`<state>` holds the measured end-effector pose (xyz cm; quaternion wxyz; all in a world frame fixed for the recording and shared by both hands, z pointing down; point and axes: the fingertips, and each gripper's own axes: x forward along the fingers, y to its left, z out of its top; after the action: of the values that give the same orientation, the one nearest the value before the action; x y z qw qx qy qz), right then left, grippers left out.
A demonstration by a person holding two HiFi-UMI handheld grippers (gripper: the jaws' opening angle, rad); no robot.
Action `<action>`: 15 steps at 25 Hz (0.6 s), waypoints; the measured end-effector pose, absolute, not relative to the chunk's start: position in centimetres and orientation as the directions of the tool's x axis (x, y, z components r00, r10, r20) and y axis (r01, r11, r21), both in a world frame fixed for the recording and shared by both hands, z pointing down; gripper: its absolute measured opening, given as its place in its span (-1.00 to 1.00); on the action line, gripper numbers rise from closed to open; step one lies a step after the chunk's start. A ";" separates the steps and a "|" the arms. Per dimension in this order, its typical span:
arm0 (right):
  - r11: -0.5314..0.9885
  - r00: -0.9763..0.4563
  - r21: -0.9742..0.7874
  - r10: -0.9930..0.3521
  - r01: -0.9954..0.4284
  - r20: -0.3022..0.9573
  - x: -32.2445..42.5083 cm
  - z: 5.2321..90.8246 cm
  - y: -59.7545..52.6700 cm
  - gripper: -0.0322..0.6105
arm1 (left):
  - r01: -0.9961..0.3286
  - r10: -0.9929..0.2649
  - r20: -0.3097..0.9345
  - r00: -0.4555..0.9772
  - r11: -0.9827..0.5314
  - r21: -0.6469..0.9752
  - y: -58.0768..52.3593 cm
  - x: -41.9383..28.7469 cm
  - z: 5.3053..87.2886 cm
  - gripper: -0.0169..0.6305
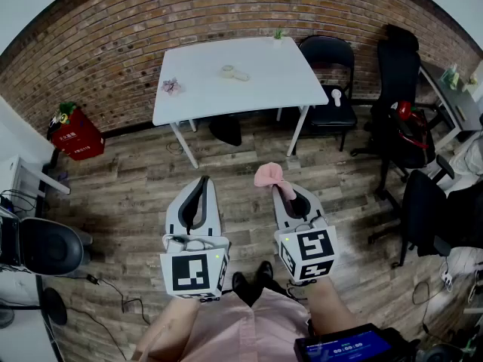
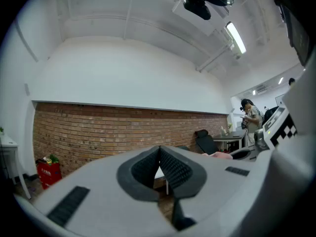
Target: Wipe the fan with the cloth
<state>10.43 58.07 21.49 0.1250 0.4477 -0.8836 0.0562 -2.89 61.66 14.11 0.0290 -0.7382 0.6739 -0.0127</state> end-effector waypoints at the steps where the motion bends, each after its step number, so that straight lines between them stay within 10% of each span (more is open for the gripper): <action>1: 0.594 -0.569 0.012 -0.776 -0.805 0.272 10.5 21.5 57.9 -0.81 | -0.994 -0.996 -0.020 0.090 -0.089 -0.061 61.5 -2.8 14.1 -0.91; 15: 0.614 -0.595 0.001 -0.765 -0.789 0.246 14.8 21.8 54.3 -0.78 | -0.995 -0.999 -0.002 0.035 -0.035 -0.094 59.6 0.9 15.0 -0.91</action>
<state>14.79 54.28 21.78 0.1113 0.4361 -0.8914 0.0540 0.87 59.61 15.03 0.0347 -0.7187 0.6937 -0.0319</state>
